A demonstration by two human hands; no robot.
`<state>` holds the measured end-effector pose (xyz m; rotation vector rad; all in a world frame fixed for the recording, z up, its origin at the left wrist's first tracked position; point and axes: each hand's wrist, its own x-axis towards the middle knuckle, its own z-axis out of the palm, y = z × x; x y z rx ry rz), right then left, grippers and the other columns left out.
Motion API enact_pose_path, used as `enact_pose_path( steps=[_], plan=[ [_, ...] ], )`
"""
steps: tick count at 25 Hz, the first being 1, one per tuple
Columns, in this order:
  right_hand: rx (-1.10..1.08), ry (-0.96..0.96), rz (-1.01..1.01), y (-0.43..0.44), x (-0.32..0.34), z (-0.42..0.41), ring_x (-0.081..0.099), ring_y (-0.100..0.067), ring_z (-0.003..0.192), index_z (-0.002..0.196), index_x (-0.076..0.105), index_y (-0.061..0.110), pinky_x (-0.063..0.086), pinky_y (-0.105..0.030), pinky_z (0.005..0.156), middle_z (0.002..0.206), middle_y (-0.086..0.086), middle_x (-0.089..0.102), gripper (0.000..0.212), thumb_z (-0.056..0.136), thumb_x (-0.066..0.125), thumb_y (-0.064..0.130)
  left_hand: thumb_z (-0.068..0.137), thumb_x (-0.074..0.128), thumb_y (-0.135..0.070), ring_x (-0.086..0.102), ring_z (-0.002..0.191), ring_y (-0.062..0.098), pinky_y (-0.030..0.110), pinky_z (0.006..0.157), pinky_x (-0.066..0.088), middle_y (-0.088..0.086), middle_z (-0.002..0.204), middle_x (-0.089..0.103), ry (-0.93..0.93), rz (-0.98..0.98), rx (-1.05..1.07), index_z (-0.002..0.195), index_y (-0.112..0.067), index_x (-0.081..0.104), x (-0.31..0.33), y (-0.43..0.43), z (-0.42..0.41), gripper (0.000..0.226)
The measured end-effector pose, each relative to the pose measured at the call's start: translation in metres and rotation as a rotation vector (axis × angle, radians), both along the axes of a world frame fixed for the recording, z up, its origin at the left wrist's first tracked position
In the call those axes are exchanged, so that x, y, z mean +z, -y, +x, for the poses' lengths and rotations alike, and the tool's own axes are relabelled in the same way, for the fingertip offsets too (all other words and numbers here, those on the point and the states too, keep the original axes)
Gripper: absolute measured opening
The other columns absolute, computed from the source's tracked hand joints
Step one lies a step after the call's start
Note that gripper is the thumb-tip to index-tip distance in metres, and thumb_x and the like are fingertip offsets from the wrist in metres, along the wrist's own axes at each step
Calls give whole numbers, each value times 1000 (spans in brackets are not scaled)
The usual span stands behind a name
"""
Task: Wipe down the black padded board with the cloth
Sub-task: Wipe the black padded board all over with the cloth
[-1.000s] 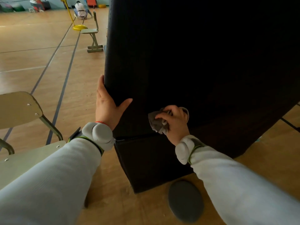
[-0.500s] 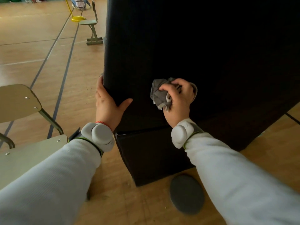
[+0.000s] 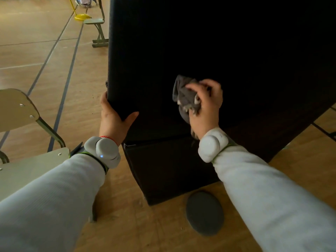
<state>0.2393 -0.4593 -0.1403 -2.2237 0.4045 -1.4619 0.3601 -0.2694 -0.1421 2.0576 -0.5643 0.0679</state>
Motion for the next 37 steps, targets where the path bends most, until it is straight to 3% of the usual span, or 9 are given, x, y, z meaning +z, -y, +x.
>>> enact_pose_path(
  steps=[6,11,14,19,25,27,32,34,37],
  plan=[
    [5,-148,-3,-19,-53,14,38,-26,104,98,63,22,43,-46,82,115,-2,36,25,74,59,16,80,71,-27,36,131,27,39,101,39,10,144,32,36,-25,32,145,-15,8,-5,3,2,92],
    [156,-604,195,-27,-94,1,43,-34,109,103,64,26,40,-46,92,119,-12,45,39,75,62,-1,80,70,-26,39,128,26,42,102,41,9,142,35,9,-50,25,144,-18,8,-5,2,0,89],
    [153,-328,346,-32,-87,-10,46,-25,107,104,64,10,44,-40,92,120,-10,41,33,76,60,-7,80,70,-24,40,128,28,46,102,41,10,141,36,10,-41,26,144,-17,8,-4,1,2,89],
    [-252,132,563,13,-34,-19,51,-32,105,114,56,-1,36,-13,84,121,-25,41,32,82,54,-6,81,70,-21,40,127,30,46,100,41,11,141,35,-45,-40,44,144,-18,8,-1,2,-3,88],
    [-322,1,718,20,-39,-1,47,-32,112,123,44,3,38,-20,82,130,-19,36,37,86,46,-3,82,69,-26,43,123,33,38,89,41,12,141,36,-34,26,72,144,-18,6,-4,2,-1,89],
    [-351,-182,695,7,-45,4,44,-32,114,127,43,4,36,-26,85,130,-20,39,43,85,51,2,83,68,-27,44,122,34,34,84,39,13,141,35,-34,43,82,145,-18,6,-2,3,-3,88],
    [-142,-475,569,-43,-68,6,46,-30,110,118,52,6,28,-15,77,128,-17,39,34,84,54,3,82,68,-28,47,119,35,40,87,43,12,139,38,-28,33,81,144,-20,7,-4,2,-3,87],
    [43,-560,432,-39,-69,-7,48,-31,108,112,55,8,35,-22,83,124,-15,41,29,84,53,3,83,68,-27,46,120,35,43,89,44,13,138,38,-31,25,74,144,-19,8,-2,3,-3,86],
    [-6,-165,479,-26,-55,-11,52,-26,98,105,56,4,46,-33,83,116,-18,44,26,81,53,13,83,68,-26,43,123,34,43,91,43,12,140,36,-50,15,77,144,-19,7,0,2,-3,87]
  ],
)
